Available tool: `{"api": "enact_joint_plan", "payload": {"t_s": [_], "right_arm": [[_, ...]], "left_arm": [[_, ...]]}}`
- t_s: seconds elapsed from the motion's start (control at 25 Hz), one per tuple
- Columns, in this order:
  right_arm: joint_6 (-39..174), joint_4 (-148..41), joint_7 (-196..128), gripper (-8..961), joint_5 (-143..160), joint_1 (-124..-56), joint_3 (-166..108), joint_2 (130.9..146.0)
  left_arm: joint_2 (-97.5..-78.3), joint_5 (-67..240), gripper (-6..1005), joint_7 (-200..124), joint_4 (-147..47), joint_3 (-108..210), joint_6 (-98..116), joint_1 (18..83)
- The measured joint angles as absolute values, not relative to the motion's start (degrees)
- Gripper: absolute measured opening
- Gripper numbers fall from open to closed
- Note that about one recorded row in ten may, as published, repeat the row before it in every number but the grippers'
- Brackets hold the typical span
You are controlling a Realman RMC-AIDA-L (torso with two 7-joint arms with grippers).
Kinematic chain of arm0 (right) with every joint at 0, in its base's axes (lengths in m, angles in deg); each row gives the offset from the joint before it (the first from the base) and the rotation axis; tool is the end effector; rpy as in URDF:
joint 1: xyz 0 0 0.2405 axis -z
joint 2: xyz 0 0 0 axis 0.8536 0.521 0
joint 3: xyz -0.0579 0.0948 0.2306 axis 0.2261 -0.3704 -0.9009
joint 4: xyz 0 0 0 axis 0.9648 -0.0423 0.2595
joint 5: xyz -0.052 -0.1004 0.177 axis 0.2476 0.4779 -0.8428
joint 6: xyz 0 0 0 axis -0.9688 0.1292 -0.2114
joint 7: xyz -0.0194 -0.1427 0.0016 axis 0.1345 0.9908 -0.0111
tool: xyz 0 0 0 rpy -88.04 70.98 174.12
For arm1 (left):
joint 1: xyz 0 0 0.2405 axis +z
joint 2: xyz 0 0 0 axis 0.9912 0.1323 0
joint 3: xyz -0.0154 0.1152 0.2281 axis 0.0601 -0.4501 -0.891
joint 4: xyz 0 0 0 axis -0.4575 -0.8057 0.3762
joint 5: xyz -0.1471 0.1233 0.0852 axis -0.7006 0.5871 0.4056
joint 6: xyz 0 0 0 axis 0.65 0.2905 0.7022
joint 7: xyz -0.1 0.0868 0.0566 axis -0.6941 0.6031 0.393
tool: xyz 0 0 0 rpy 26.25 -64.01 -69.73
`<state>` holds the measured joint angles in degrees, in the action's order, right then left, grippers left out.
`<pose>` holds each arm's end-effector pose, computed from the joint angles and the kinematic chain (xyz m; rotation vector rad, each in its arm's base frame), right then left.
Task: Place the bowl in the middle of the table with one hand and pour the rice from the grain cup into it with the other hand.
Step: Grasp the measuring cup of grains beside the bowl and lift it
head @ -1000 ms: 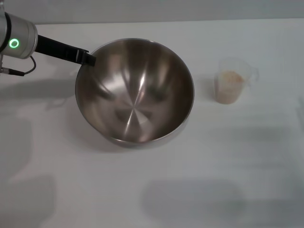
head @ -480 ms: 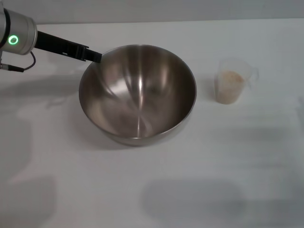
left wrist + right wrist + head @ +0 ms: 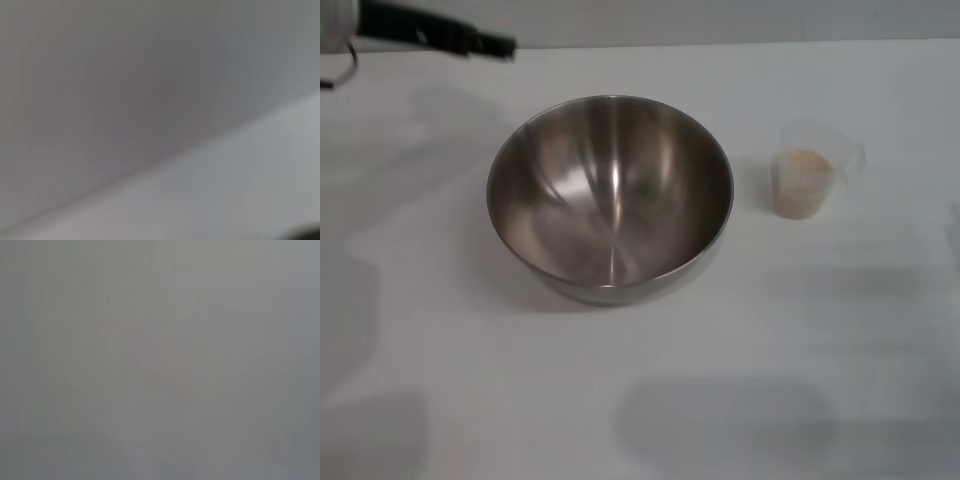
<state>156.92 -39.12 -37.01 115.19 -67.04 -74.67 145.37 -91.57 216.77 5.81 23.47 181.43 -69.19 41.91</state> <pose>0.3389 0.2155 0.0196 -1.3357 0.3224 0.8771 -0.1707 0.4351 0.0786 -2.2828 -0.8549 -0.1432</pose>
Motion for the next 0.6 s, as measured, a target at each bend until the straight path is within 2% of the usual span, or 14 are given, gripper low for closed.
{"api": "enact_joint_plan", "payload": {"t_s": [0.08,0.24,0.36,0.48,0.6], "right_arm": [[156.9,-39.2,-37.0,680,115.2,-67.0,-74.7,145.35],[156.9,-39.2,-37.0,680,115.1,-67.0,-75.0,145.34],[157.0,-39.2,-37.0,679,115.1,-67.0,-75.0,145.33],[157.1,-39.2,-37.0,679,115.1,-67.0,-75.0,145.34],[157.2,-39.2,-37.0,679,115.1,-67.0,-75.0,145.34]], "left_arm": [[-91.69,216.9,665,4.7,29.5,176.9,-63.3,45.5],[-91.49,218.1,802,2.2,42.0,159.7,-35.5,60.4],[-91.45,219.3,802,3.5,43.7,148.1,-7.4,70.7],[-91.46,219.8,802,4.2,40.4,141.3,16.9,75.3],[-91.43,219.7,802,3.0,34.5,138.5,31.1,76.2]]}}
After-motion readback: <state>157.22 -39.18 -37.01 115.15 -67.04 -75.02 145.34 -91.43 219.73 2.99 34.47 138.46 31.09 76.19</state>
